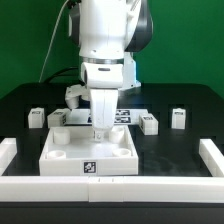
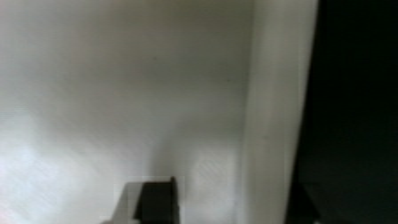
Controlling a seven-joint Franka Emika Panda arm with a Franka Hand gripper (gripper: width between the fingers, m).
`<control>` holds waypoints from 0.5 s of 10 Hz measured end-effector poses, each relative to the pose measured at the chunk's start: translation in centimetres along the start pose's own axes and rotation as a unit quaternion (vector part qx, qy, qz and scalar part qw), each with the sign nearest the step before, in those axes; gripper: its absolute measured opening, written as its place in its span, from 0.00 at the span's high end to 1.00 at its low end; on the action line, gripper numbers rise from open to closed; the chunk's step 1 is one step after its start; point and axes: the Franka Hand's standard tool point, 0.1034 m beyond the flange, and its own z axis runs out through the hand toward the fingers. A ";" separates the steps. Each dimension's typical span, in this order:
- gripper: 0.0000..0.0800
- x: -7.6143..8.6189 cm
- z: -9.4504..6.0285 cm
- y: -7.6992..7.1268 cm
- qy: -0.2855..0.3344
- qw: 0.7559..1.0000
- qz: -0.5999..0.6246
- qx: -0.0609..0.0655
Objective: Assemble one leg
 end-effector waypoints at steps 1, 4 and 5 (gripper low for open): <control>0.82 0.0 0.0 0.0 0.000 1.000 0.000 0.000; 0.93 -0.1 0.0 -0.1 0.000 1.000 0.000 0.001; 0.93 -0.1 0.0 -0.1 0.000 1.000 0.000 0.001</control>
Offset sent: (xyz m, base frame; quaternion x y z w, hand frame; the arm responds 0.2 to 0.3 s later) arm 0.0000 0.0000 0.0000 0.0000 0.0000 0.0000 1.0000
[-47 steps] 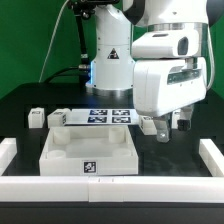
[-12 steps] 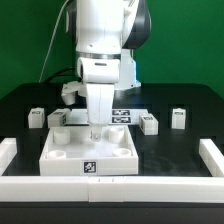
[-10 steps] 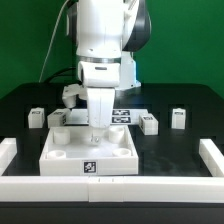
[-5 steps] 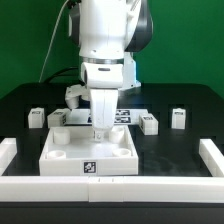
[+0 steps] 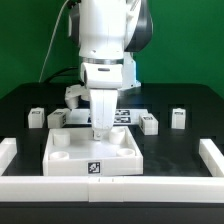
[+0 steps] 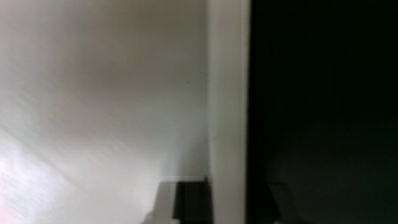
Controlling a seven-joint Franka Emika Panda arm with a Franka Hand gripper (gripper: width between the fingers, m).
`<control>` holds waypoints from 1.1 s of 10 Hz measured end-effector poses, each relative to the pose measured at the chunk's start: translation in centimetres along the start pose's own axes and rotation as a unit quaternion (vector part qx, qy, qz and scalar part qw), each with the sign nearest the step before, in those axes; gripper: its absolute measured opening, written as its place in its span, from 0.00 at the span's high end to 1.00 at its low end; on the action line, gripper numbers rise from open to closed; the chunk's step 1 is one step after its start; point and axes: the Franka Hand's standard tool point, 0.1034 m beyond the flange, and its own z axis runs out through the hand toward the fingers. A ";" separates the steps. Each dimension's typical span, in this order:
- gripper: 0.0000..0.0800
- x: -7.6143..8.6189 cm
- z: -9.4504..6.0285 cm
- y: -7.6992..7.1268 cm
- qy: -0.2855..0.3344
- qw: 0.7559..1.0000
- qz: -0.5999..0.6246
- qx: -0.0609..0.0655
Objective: Assemble one leg
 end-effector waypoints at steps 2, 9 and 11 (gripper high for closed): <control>0.93 0.0 0.0 0.0 0.000 1.000 0.000 0.000; 0.92 6.8 -0.4 1.9 0.006 1.000 0.012 -0.002; 0.92 9.7 -0.6 3.6 0.010 1.000 0.017 -0.008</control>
Offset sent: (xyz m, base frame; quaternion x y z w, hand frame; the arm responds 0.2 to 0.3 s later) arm 0.0000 0.0000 0.0000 0.0000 0.0000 0.0000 1.0000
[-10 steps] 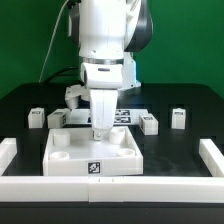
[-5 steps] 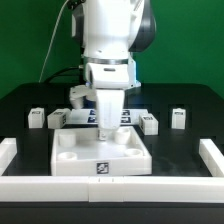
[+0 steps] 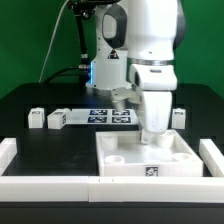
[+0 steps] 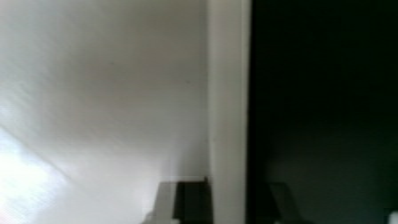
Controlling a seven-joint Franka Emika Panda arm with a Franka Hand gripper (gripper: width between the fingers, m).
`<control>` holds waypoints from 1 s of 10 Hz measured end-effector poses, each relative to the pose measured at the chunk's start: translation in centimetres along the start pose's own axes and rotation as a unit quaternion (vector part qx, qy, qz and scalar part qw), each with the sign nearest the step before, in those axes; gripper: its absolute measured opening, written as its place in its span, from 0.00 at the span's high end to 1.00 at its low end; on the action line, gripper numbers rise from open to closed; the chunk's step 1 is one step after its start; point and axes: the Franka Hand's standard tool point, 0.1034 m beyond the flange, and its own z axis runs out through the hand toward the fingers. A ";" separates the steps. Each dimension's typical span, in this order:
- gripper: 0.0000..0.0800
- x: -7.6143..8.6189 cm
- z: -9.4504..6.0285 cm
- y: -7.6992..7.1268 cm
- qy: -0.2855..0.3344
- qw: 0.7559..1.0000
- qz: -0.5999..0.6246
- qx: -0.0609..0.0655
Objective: Assemble one leg
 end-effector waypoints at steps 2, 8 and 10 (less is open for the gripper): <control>0.92 1.8 0.0 1.6 -0.001 1.000 0.006 -0.005; 0.92 3.3 -0.1 2.9 -0.017 0.998 0.056 0.010; 0.92 3.4 -0.1 2.7 -0.021 0.997 0.075 0.016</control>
Offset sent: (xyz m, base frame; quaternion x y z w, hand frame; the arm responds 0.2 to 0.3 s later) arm 0.0327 0.0221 0.0002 -0.0012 -0.0156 0.0278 0.9995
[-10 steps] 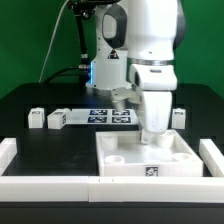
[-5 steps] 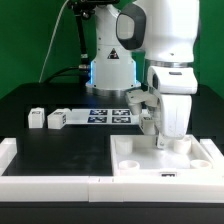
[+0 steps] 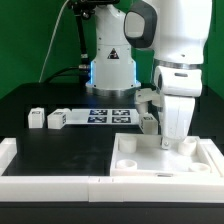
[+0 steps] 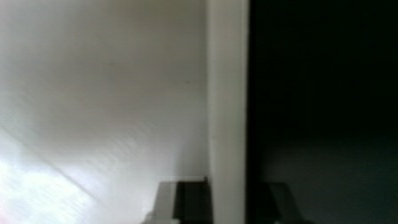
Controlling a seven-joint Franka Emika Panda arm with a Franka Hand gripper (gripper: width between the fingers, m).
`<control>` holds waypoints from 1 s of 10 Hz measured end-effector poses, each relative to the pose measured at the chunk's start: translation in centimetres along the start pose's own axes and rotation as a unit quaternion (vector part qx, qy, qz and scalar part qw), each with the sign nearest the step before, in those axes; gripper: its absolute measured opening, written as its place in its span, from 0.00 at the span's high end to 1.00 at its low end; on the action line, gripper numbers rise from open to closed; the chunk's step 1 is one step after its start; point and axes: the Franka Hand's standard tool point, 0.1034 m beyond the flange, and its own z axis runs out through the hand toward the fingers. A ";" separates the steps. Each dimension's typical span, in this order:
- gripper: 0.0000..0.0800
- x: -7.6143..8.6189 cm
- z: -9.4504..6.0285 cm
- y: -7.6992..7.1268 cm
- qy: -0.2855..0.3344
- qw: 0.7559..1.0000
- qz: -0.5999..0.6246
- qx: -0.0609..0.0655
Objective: Assemble one leg
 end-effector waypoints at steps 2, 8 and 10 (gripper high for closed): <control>0.82 -0.1 0.1 0.0 0.000 1.000 0.000 0.000; 0.19 -0.1 0.1 0.0 0.000 1.000 0.001 0.001; 0.19 -0.1 0.1 0.0 0.000 1.000 0.001 0.001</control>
Offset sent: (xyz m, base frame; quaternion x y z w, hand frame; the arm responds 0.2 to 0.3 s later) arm 0.0000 0.0000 0.0000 0.0000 0.0000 0.0000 1.0000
